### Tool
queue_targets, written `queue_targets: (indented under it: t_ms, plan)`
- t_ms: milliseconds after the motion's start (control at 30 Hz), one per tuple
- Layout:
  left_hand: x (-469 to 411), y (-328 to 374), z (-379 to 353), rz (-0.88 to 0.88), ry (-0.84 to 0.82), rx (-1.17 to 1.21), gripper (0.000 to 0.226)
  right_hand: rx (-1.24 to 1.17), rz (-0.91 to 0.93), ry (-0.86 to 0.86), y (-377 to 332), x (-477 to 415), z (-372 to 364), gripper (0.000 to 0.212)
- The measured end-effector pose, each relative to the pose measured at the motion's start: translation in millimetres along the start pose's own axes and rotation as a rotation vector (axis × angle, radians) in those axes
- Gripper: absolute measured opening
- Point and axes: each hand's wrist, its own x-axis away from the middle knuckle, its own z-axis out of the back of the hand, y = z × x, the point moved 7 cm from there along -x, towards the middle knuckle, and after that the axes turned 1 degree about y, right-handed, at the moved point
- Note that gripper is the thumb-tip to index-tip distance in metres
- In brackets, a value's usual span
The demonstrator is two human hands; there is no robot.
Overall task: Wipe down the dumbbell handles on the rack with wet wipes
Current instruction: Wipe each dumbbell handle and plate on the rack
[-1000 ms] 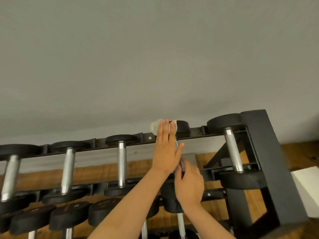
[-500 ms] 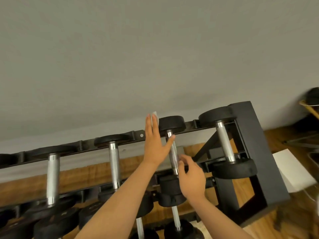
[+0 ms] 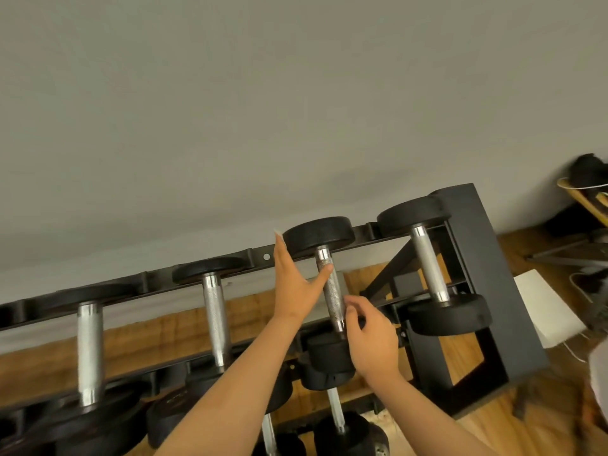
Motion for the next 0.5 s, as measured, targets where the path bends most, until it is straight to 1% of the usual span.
queue_targets:
  t_ms: [167,233,300,400,500]
  plan:
    - [4.2,-2.6,-1.0,0.053,0.047,0.091,0.096,-0.009,0.003,-0.001,-0.2,-0.5,-0.2,0.026]
    - [3.2,-3.6,0.4,0.071,0.055,0.122,0.094,0.0,0.005,-0.002,0.2,-1.0,-0.6,0.025]
    - [3.4,-1.9,0.7,0.05,0.055,0.126,0.096,0.01,0.01,-0.002,0.6,-1.3,-0.9,0.024]
    - [14.6,10.0,-4.9,-0.047,0.038,0.047,0.111,0.026,0.019,-0.002,0.6,-1.4,-1.1,0.024]
    - [21.8,30.2,-7.9,-0.266,0.061,-0.147,0.114,0.039,0.029,0.012,1.0,-1.7,-1.2,0.024]
